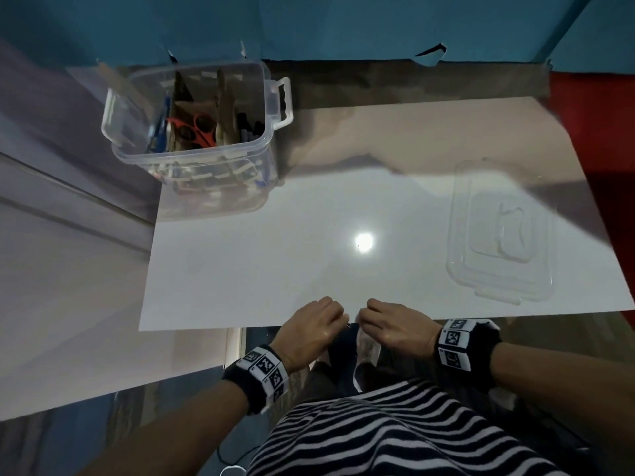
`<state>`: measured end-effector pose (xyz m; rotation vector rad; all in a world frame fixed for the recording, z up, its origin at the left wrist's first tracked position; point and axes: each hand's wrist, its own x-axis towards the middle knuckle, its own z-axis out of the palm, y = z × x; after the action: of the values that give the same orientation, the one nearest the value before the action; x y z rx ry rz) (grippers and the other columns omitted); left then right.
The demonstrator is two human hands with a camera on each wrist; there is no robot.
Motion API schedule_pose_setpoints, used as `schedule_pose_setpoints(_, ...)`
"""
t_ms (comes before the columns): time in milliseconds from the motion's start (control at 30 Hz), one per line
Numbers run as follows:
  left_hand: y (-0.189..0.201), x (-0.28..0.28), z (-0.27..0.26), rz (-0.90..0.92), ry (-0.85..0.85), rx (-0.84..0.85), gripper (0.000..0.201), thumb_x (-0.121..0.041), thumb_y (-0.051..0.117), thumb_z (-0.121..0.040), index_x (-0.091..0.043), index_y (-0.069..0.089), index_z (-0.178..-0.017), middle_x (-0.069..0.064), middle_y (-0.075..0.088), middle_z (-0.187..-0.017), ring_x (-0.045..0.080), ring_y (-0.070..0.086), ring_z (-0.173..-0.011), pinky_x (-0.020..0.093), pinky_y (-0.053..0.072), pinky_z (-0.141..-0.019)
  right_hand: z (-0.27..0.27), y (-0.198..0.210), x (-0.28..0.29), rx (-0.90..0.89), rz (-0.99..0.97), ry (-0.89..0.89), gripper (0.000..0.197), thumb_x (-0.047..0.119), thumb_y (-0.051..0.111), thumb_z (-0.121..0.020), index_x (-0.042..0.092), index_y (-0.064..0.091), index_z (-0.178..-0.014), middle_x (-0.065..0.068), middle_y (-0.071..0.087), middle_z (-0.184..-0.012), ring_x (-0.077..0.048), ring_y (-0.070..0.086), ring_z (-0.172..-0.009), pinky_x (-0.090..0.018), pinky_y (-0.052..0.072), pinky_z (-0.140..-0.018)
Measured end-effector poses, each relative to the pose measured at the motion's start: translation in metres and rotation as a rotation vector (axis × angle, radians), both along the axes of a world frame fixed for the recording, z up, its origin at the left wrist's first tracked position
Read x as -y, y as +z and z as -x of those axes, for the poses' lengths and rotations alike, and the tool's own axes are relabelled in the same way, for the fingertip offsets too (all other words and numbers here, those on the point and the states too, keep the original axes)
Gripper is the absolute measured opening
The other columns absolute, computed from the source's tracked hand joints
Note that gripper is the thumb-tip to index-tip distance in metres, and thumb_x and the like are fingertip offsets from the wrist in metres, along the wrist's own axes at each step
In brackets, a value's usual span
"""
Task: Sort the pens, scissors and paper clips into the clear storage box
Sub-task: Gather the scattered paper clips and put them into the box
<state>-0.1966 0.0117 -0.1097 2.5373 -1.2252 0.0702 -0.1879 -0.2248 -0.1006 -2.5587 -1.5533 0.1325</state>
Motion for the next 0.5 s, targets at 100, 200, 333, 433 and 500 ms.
schedule_pose_setpoints(100,0.001,-0.001,0.0,0.042,-0.02,-0.03,0.013,-0.008,0.071,-0.086,-0.007,0.071,-0.099,0.006,0.061,-0.088,0.021,0.051,-0.077,0.031,0.038,-0.056,-0.001,-0.002,0.001,0.003,-0.004,0.022,0.011,0.004,0.053,-0.091,0.004,0.065,-0.091,-0.007,0.064,-0.091,-0.024,0.053,-0.077,-0.033,0.046,-0.06)
schedule_pose_setpoints(200,0.002,-0.002,-0.002,0.073,-0.015,-0.079,0.01,-0.013,0.068,-0.091,-0.008,0.071,-0.099,0.005,0.063,-0.091,0.022,0.055,-0.08,0.031,0.042,-0.056,-0.001,-0.002,0.0,-0.057,-0.016,-0.009,0.011,0.003,0.054,-0.09,0.005,0.065,-0.092,-0.006,0.063,-0.09,-0.023,0.054,-0.077,-0.032,0.045,-0.059)
schedule_pose_setpoints(333,0.007,-0.002,-0.008,0.123,0.051,-0.26,0.021,-0.027,0.056,-0.101,-0.012,0.071,-0.098,0.001,0.065,-0.093,0.019,0.059,-0.085,0.031,0.049,-0.061,-0.003,-0.002,-0.002,-0.23,-0.077,-0.158,0.017,0.007,0.066,-0.081,0.009,0.063,-0.098,-0.004,0.06,-0.092,-0.022,0.056,-0.081,-0.034,0.049,-0.054)
schedule_pose_setpoints(433,0.014,-0.005,-0.022,0.149,0.135,-0.485,0.022,-0.028,0.057,-0.101,-0.014,0.073,-0.097,-0.002,0.067,-0.092,0.014,0.059,-0.088,0.033,0.051,-0.074,-0.008,-0.001,-0.002,-0.285,-0.058,-0.16,0.025,0.004,0.071,-0.08,0.011,0.061,-0.102,-0.003,0.058,-0.094,-0.02,0.054,-0.082,-0.034,0.051,-0.058)
schedule_pose_setpoints(500,0.017,-0.008,-0.031,0.158,0.191,-0.575,0.02,-0.027,0.06,-0.099,-0.014,0.074,-0.095,-0.004,0.069,-0.09,0.011,0.058,-0.087,0.032,0.05,-0.077,-0.012,0.001,-0.002,-0.319,-0.032,-0.144,0.028,0.004,0.069,-0.081,0.013,0.059,-0.106,-0.002,0.057,-0.098,-0.019,0.053,-0.085,-0.032,0.052,-0.063)
